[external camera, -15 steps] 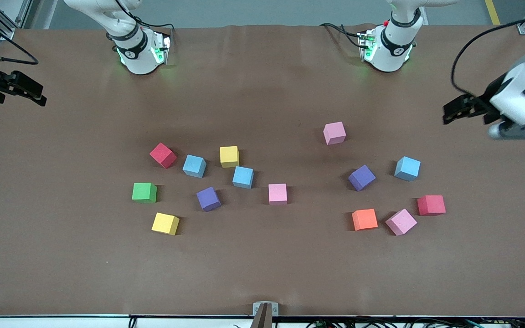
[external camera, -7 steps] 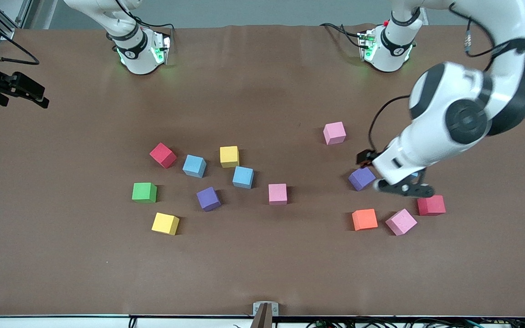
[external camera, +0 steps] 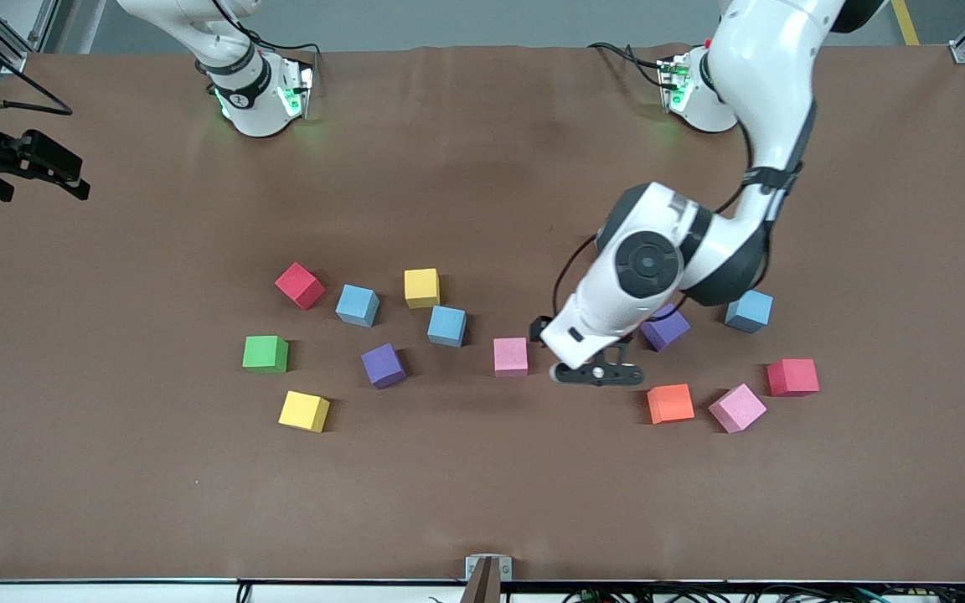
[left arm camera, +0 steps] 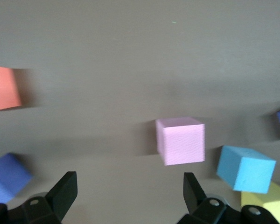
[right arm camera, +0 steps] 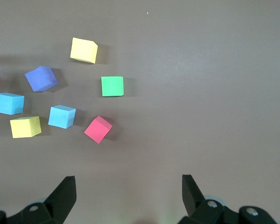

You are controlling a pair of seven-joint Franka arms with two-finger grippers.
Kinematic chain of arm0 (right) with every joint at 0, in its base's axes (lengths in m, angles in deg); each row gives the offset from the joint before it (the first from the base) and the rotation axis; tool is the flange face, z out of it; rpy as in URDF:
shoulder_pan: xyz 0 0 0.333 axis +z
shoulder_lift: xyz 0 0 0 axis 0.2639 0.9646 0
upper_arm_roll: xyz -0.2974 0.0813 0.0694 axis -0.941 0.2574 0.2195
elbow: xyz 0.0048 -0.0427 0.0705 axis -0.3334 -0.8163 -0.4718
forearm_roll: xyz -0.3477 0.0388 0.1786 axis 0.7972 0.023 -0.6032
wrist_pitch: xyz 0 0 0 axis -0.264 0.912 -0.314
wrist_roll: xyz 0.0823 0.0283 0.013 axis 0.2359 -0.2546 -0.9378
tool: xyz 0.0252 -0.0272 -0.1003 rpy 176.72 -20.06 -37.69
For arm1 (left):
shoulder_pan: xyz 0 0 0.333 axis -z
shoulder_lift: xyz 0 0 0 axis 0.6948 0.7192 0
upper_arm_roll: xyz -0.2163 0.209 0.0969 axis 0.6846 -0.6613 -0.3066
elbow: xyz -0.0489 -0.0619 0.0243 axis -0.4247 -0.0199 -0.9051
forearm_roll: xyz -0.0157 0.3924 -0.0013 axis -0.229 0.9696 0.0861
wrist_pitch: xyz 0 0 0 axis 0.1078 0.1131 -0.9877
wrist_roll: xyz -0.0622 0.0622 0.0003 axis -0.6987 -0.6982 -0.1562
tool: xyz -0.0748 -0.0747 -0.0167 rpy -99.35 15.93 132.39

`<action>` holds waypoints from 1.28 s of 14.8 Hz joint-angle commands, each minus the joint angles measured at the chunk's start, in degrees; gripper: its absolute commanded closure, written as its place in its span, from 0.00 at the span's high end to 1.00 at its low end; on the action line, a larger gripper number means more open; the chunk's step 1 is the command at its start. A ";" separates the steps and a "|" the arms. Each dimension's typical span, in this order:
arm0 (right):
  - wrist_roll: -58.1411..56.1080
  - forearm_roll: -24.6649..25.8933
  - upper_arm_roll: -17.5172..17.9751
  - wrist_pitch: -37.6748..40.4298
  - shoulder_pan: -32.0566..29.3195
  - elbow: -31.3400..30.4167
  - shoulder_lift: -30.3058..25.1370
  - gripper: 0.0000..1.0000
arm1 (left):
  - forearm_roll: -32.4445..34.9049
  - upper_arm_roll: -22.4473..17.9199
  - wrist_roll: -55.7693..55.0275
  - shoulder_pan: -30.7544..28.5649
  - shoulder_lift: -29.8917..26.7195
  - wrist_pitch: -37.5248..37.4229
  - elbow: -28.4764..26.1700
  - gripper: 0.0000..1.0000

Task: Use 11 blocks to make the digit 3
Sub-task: 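Reach the left gripper down to the light pink cube and grasp it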

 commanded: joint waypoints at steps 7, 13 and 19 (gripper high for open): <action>-0.63 -0.91 -0.83 0.45 0.50 -1.70 -1.63 1.00 | -0.08 -1.59 -9.92 4.84 7.24 6.65 1.95 1.00; -0.54 -1.00 -0.83 0.36 0.67 -1.70 -1.63 1.00 | 0.01 -1.68 -15.92 6.86 10.75 11.56 1.95 1.00; -0.72 -1.09 -0.83 0.19 0.41 0.85 -0.23 1.00 | 2.11 -1.77 -15.65 7.74 12.87 14.91 1.87 0.94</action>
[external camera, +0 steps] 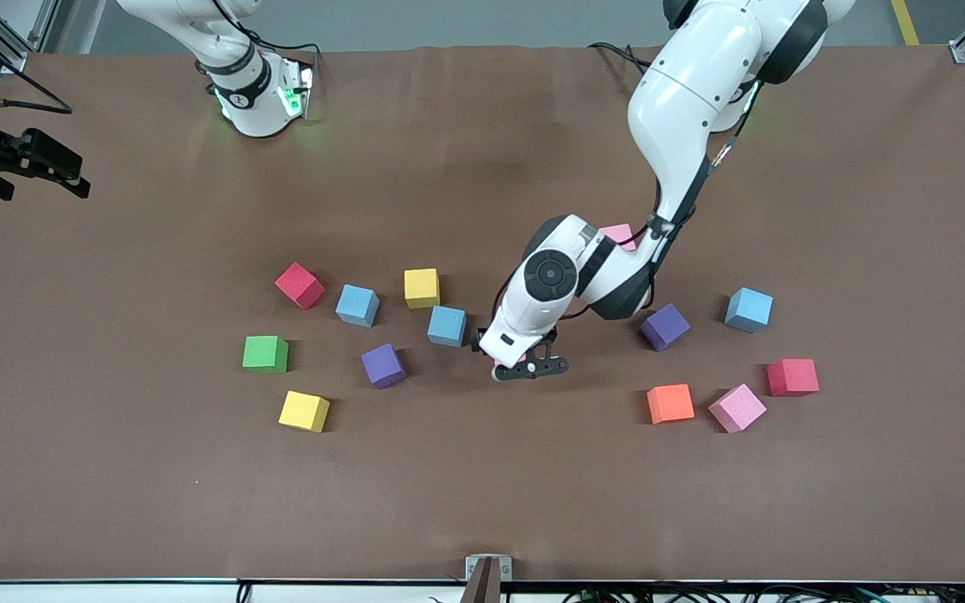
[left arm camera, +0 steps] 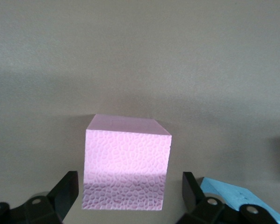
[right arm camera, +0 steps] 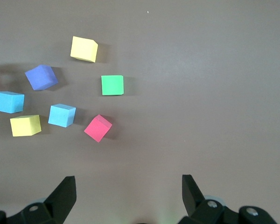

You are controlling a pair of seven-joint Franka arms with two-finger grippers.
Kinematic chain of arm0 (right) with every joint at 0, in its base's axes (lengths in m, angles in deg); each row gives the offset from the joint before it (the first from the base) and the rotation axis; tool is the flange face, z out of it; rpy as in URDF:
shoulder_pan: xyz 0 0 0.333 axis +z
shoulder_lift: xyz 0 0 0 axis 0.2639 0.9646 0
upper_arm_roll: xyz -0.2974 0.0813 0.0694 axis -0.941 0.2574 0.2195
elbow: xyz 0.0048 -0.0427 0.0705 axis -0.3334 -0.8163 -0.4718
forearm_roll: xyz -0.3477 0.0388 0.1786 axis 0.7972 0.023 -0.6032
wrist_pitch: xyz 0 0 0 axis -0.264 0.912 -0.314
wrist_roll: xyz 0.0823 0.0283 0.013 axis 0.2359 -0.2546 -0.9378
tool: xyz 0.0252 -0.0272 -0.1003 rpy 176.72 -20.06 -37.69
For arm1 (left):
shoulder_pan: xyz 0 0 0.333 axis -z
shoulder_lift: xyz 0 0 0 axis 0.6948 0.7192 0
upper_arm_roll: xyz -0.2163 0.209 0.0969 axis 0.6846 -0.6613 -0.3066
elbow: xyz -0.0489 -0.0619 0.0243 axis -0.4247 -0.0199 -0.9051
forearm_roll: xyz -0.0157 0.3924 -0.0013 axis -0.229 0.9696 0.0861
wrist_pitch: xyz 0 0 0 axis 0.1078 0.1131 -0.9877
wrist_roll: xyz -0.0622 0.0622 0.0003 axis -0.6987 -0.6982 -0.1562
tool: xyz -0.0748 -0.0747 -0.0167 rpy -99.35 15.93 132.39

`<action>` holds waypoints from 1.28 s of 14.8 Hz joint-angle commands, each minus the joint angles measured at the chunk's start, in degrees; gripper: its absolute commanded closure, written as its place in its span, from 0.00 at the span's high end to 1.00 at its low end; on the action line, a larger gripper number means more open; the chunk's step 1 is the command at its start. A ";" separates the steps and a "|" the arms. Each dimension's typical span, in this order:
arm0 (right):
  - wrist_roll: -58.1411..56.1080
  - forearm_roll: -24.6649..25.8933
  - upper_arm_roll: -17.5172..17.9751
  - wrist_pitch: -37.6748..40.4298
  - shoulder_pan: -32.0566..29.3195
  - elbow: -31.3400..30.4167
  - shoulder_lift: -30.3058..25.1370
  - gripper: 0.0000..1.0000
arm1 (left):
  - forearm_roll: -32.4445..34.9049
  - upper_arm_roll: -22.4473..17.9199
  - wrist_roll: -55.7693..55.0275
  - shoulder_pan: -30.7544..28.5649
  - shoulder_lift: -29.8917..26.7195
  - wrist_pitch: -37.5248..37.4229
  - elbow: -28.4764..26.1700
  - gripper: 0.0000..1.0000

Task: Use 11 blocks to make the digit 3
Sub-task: 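Lift the pink cube with the left gripper while the right gripper reaches yellow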

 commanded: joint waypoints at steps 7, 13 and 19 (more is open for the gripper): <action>-1.13 -0.71 -0.83 -5.59 0.06 0.55 3.99 1.00 | 5.72 -0.83 1.10 -0.07 0.67 -0.44 1.15 0.44; -0.70 -0.10 -0.83 -5.51 0.14 0.64 10.68 1.00 | 5.29 -0.57 0.49 -2.27 -6.69 -14.56 -2.44 0.26; 15.90 -0.98 -0.48 -2.43 4.26 -2.34 10.59 1.00 | 3.17 2.41 -3.88 -1.66 -20.06 -7.32 -22.99 0.26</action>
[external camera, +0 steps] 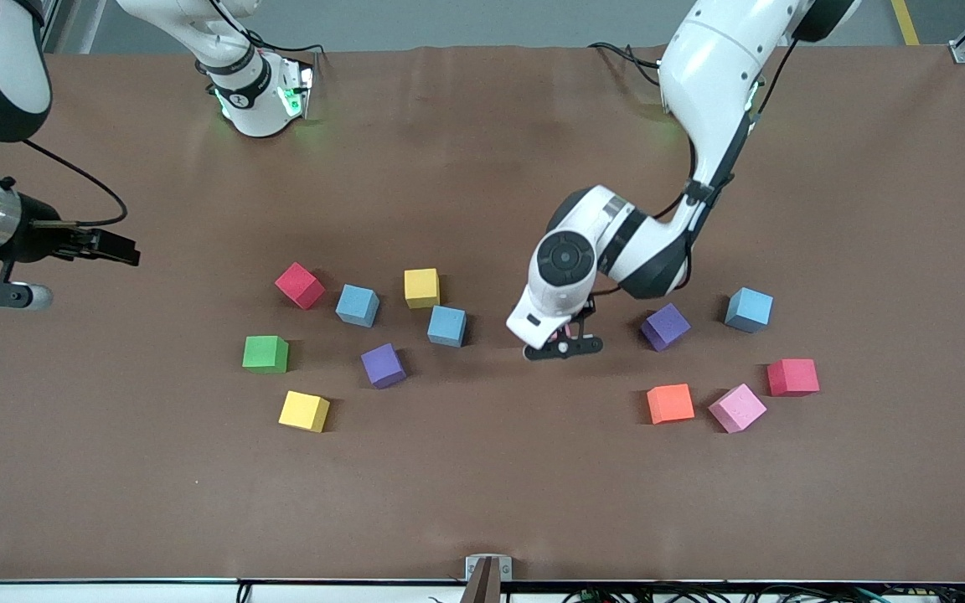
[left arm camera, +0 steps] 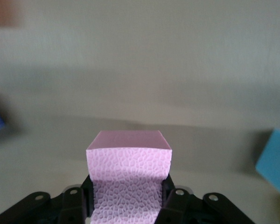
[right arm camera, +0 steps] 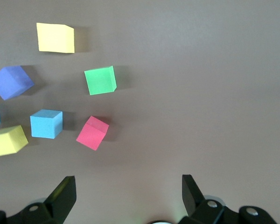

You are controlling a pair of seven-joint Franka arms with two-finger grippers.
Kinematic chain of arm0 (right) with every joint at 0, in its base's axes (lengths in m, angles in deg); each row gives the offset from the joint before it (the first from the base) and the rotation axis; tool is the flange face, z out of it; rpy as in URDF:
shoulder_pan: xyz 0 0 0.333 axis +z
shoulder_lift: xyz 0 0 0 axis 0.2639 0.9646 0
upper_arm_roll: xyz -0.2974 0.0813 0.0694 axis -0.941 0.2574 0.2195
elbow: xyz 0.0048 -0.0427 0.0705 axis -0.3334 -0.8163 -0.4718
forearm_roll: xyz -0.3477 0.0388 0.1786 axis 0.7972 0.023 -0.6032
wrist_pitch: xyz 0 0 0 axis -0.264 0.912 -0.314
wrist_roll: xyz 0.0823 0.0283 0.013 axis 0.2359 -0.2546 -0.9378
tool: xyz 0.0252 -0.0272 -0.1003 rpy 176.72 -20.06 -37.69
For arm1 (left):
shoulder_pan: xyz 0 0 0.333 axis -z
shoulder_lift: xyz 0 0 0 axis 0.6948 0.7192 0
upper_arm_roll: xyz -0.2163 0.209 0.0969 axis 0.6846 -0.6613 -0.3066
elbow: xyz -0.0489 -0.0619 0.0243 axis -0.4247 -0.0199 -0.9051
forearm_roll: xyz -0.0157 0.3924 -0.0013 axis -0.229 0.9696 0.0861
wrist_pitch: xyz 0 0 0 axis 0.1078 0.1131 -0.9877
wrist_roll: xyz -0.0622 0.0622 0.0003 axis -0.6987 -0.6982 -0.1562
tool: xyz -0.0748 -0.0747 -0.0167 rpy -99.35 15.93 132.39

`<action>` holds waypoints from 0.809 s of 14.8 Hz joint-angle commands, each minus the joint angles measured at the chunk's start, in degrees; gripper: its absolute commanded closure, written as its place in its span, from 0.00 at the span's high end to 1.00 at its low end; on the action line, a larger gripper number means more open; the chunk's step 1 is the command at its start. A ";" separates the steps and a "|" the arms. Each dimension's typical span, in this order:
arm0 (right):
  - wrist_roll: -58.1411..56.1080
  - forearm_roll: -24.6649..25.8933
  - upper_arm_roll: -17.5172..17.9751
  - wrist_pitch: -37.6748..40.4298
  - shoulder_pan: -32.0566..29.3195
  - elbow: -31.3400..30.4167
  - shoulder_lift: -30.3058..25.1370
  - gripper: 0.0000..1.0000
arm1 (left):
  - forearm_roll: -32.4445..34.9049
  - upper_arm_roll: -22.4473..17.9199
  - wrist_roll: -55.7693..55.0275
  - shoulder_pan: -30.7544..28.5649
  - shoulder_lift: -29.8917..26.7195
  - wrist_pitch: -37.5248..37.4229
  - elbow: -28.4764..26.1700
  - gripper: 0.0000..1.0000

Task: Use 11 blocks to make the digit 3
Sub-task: 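Lift the pink cube with the left gripper while the right gripper reaches yellow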

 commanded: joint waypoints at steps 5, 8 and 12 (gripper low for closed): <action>28.76 -0.74 -0.13 -5.92 11.34 -7.27 -2.03 1.00 | -0.10 8.90 -17.04 1.36 -8.85 10.33 -17.86 0.26; 44.83 -0.82 -0.13 -9.60 16.97 -9.99 -2.04 1.00 | -0.10 8.91 -20.13 5.40 -9.91 16.56 -22.78 0.26; 70.14 -0.82 -0.04 -18.30 22.42 -16.93 -1.86 1.00 | 3.21 8.91 -20.22 6.73 -9.47 20.89 -24.38 0.23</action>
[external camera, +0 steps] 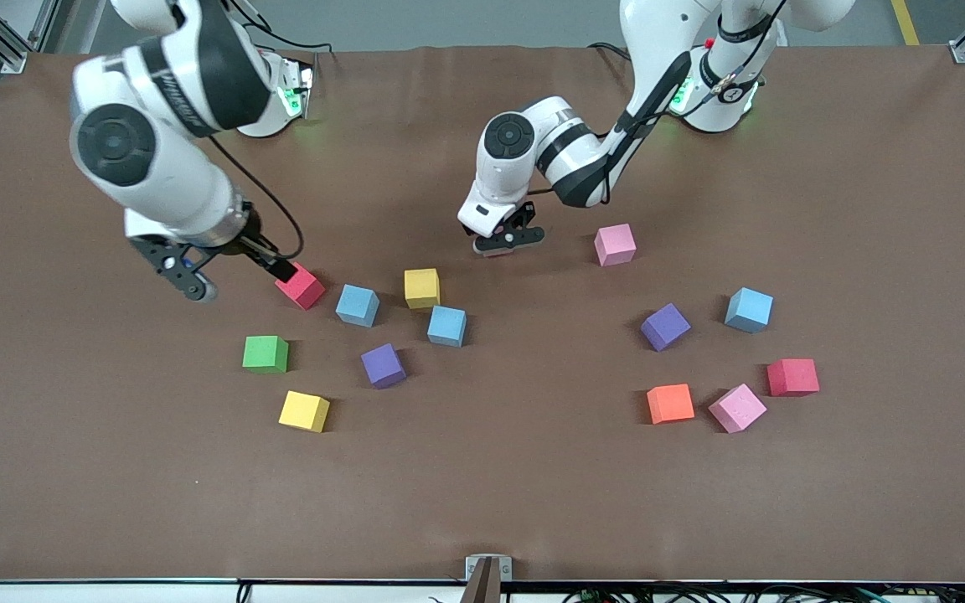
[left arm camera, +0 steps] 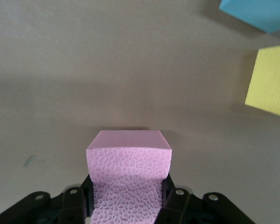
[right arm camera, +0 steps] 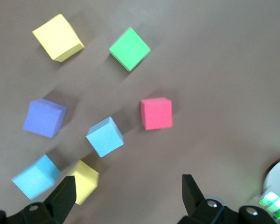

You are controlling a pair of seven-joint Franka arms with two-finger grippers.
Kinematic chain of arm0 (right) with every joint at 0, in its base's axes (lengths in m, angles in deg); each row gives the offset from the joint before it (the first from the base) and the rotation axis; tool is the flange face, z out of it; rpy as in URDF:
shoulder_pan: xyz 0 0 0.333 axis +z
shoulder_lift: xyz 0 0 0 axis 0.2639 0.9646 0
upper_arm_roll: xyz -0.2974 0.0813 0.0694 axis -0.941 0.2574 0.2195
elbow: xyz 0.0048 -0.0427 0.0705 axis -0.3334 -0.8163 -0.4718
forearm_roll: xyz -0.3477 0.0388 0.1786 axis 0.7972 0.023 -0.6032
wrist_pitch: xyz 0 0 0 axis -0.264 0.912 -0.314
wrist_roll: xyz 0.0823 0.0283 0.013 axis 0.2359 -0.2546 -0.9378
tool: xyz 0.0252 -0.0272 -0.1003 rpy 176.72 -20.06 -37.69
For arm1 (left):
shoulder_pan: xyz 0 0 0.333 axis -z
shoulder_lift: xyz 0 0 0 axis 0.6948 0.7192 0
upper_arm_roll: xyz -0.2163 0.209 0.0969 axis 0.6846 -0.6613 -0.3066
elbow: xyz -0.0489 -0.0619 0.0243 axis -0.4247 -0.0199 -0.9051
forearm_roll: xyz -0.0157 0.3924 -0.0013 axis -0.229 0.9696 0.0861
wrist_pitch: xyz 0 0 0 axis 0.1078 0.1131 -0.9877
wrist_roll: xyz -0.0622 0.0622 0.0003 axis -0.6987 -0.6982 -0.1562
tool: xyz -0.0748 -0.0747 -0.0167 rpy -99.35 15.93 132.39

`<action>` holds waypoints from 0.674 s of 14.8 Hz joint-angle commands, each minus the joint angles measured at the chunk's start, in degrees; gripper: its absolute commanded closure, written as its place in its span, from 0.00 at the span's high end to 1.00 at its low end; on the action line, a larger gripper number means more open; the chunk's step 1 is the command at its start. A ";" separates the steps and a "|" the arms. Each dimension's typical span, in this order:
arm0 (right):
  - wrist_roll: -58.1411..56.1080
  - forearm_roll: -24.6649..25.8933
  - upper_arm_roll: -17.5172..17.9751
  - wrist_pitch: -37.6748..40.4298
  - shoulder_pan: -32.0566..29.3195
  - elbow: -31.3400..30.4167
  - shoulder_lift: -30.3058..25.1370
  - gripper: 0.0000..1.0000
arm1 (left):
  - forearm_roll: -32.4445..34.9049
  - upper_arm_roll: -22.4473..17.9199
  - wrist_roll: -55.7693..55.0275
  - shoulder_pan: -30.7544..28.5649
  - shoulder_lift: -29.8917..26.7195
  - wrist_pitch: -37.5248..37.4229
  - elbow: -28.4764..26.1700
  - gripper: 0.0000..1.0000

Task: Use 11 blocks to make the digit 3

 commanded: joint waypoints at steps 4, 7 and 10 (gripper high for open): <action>33.22 -0.82 -0.51 -17.64 7.72 -13.64 -1.04 1.00 | 6.05 -0.21 -0.52 0.41 -0.17 3.93 -2.17 0.24; 45.37 -1.17 -0.42 -22.92 10.71 -13.66 3.78 1.00 | 6.49 -0.21 -0.17 1.55 0.72 5.52 -2.26 0.24; 51.10 -1.43 -0.42 -27.32 11.60 -13.39 8.35 1.00 | 12.02 -0.21 -0.43 1.55 1.41 5.70 -2.17 0.24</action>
